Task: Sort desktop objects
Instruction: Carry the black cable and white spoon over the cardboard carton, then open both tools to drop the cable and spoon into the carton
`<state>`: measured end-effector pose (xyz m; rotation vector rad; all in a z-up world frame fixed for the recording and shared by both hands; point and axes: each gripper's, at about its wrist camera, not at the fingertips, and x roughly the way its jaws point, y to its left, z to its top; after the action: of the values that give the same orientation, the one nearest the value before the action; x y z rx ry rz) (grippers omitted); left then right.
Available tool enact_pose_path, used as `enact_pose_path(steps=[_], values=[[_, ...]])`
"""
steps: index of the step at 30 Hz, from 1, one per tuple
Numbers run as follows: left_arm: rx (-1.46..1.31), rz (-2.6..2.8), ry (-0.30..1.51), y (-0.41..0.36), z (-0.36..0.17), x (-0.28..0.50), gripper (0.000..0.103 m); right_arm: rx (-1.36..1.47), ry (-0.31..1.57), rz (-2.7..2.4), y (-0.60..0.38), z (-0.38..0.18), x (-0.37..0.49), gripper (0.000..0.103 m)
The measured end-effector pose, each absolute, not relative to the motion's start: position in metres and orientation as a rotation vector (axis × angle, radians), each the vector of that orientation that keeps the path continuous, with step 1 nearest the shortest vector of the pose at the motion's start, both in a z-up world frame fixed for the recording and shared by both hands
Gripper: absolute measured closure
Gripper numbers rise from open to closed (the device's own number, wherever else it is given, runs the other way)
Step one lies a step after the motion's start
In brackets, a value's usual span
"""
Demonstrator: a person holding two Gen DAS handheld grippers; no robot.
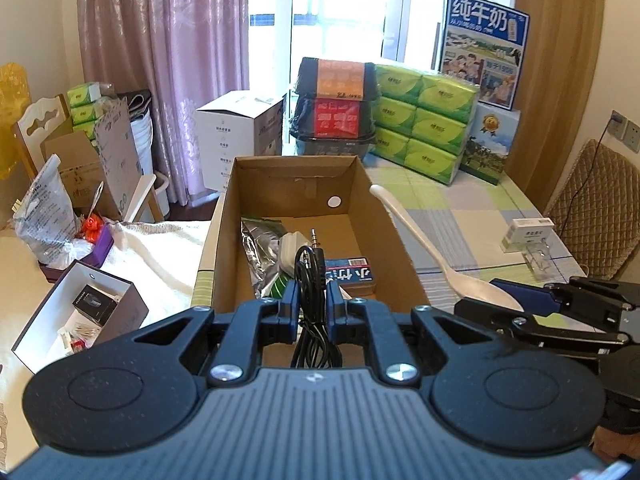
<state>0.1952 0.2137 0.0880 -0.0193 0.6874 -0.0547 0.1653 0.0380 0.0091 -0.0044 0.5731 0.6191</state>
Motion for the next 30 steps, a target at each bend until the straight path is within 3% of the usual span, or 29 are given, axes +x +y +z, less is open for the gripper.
enact_pose_path(steps=[17,21,30], values=[[-0.054,-0.050,0.744,0.235,0.068,0.260,0.093,0.019,0.591,0.621,0.063,-0.007,0.231,0.073],[-0.019,-0.042,0.767,0.234,0.056,0.275,0.084,0.028,0.607,0.615,0.064,-0.015,0.242,0.073],[-0.092,-0.020,0.755,0.252,0.049,0.269,0.084,0.033,0.632,0.618,0.063,-0.028,0.248,0.073]])
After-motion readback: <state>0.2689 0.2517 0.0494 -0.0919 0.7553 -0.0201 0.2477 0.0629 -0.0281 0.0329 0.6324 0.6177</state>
